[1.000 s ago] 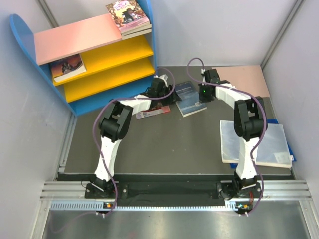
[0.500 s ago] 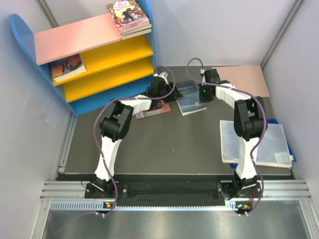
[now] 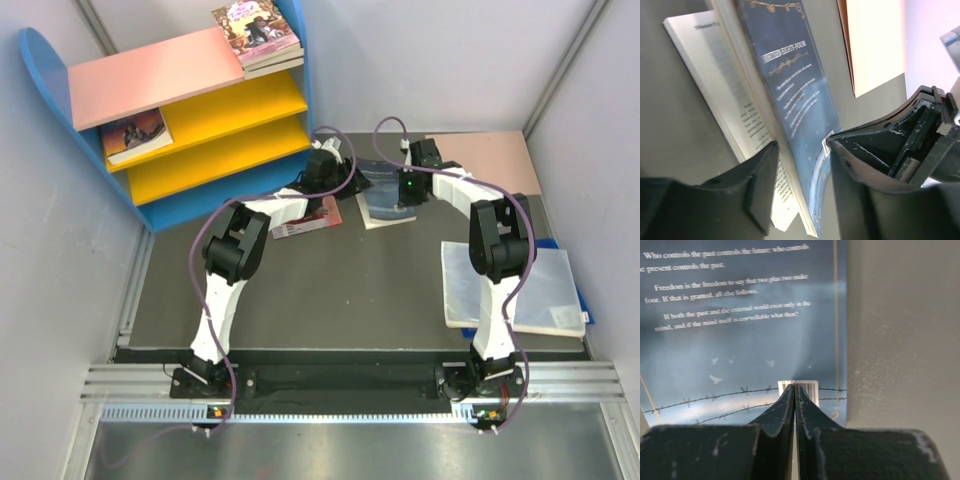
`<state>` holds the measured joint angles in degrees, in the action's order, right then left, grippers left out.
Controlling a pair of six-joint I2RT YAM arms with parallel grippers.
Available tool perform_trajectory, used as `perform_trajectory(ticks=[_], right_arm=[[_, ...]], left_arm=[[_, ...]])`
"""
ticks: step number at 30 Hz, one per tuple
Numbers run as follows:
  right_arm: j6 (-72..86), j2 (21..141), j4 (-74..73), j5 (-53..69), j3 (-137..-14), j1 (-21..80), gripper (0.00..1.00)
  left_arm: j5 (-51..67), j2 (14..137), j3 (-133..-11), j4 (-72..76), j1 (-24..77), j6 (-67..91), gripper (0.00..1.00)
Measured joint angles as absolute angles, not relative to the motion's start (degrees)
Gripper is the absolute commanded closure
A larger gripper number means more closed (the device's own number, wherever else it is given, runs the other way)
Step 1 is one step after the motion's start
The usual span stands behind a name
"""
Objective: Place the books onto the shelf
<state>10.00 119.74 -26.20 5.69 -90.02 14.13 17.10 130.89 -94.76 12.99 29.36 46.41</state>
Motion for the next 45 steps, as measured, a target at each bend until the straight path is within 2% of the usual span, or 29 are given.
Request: perform_trajectory(ticks=[1, 4, 7, 10, 11, 12, 20, 31, 35, 36, 38, 45], right_arm=[[10.0, 119.7, -26.2, 5.9, -90.0, 14.1, 1.0], [10.0, 119.7, -26.2, 6.2, -90.0, 14.1, 1.0], [10.0, 119.7, -26.2, 6.5, -90.0, 14.1, 1.0], [10.0, 119.7, -26.2, 7.0, -90.0, 14.1, 1.0], [9.9, 119.7, -26.2, 7.1, -90.0, 14.1, 1.0], [9.8, 119.8, -26.2, 7.1, -90.0, 14.1, 1.0], [9.0, 119.9, -26.2, 7.6, -90.0, 14.1, 1.0], [8.5, 119.9, -26.2, 7.9, -90.0, 14.1, 1.0], [8.5, 119.9, -26.2, 7.9, -90.0, 14.1, 1.0], [8.4, 119.9, -26.2, 7.9, -90.0, 14.1, 1.0], [8.4, 119.9, -26.2, 7.9, -90.0, 14.1, 1.0], [8.0, 119.9, -26.2, 8.1, -90.0, 14.1, 1.0]], left_arm=[[17.1, 131.2, -94.9, 13.2, 29.4, 46.8, 0.59], [17.4, 132.4, -94.9, 13.8, 29.4, 48.1, 0.61], [18.6, 134.0, -94.9, 14.2, 29.4, 49.5, 0.53], [20.4, 136.0, -94.9, 15.3, 29.5, 51.0, 0.4], [21.3, 136.6, -94.9, 15.9, 29.5, 51.7, 0.34], [22.5, 137.0, -94.8, 17.3, 29.6, 52.6, 0.01], [24.6, 136.6, -92.4, 25.0, 30.3, 54.1, 0.01], [22.2, 135.6, -92.5, 22.5, 31.4, 50.4, 0.02], [19.7, 133.8, -92.5, 17.4, 33.1, 46.7, 0.16], [19.0, 133.5, -92.5, 16.2, 33.4, 45.8, 0.22], [18.0, 133.1, -92.5, 14.4, 33.8, 44.1, 0.28], [18.1, 132.6, -91.3, 14.3, 33.8, 43.7, 0.31]])
